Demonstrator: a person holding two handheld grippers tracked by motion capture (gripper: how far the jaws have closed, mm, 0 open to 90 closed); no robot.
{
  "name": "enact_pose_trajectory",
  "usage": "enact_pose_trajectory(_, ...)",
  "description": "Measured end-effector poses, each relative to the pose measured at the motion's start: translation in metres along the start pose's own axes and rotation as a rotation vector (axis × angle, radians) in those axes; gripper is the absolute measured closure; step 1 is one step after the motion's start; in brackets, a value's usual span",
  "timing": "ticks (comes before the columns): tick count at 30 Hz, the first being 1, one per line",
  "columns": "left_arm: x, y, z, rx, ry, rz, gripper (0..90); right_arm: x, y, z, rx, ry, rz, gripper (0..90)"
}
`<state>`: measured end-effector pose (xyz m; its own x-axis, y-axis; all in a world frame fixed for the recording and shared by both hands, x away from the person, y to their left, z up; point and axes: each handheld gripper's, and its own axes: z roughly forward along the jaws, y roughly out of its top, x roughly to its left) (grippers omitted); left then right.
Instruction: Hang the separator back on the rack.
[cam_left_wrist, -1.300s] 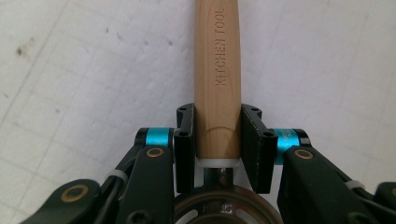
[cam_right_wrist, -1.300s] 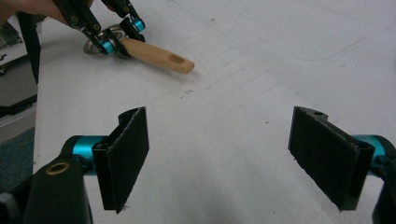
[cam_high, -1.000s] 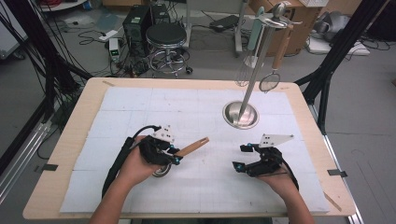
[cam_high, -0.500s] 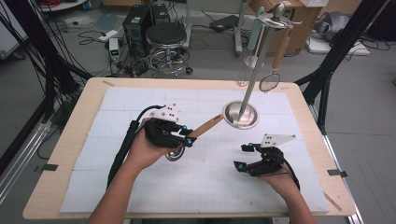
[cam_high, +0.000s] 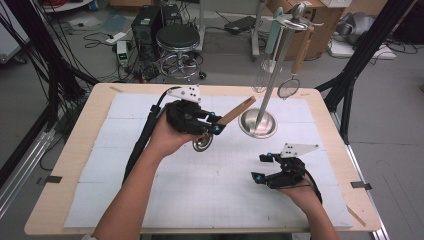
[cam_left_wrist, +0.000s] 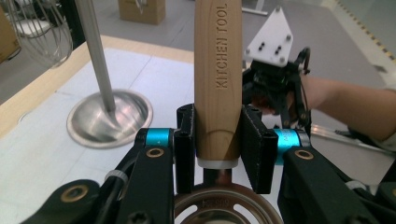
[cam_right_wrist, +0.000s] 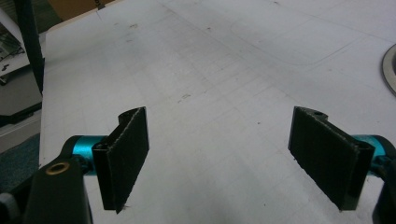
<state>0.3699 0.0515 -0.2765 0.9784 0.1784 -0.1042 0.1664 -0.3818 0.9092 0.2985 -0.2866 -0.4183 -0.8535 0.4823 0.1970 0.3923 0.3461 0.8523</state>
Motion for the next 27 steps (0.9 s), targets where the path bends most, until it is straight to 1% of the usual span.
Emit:
enact_pose_trajectory(3, 0.007, 0.011, 0.001, -0.009, -0.01, 0.01, 68.8, 0.0, 0.0, -0.001, -0.002, 0.001, 0.004, 19.7)
enact_pose_trajectory(5, 0.012, 0.017, 0.002, -0.029, -0.023, 0.006, 68.8, 0.0, 0.0, -0.001, -0.004, -0.001, 0.002, 19.7)
enact_pose_trajectory(7, 0.017, 0.023, 0.001, -0.037, -0.023, 0.017, 68.8, 0.0, 0.0, -0.001, -0.005, 0.0, 0.002, 19.7)
enact_pose_trajectory(8, 0.019, 0.026, 0.001, -0.052, -0.029, 0.01, 68.8, 0.0, 0.0, -0.001, -0.005, 0.0, 0.001, 19.7)
enact_pose_trajectory(9, 0.022, 0.029, 0.001, -0.054, -0.037, 0.016, 68.8, 0.0, 0.0, -0.001, -0.003, 0.002, 0.001, 19.7)
enact_pose_trajectory(12, 0.026, 0.039, 0.0, -0.035, -0.03, 0.037, 68.8, 0.0, 0.0, -0.001, -0.002, 0.003, 0.004, 19.8)
enact_pose_trajectory(13, 0.027, 0.043, 0.0, -0.045, -0.031, 0.04, 68.8, 0.0, 0.0, -0.001, -0.002, 0.003, 0.002, 19.7)
enact_pose_trajectory(14, 0.029, 0.046, 0.0, -0.053, -0.045, 0.037, 68.8, 0.0, 0.0, -0.001, -0.001, 0.005, 0.001, 19.7)
enact_pose_trajectory(20, 0.036, 0.061, 0.005, -0.089, -0.065, 0.039, 68.8, 0.001, 0.001, -0.001, -0.006, 0.005, 0.001, 19.7)
enact_pose_trajectory(26, 0.041, 0.077, 0.013, -0.127, -0.054, 0.026, 68.8, 0.001, 0.001, -0.001, -0.01, 0.008, -0.002, 19.7)
enact_pose_trajectory(27, 0.041, 0.08, 0.013, -0.121, -0.052, 0.033, 68.8, 0.001, 0.001, -0.001, -0.008, 0.008, -0.003, 19.7)
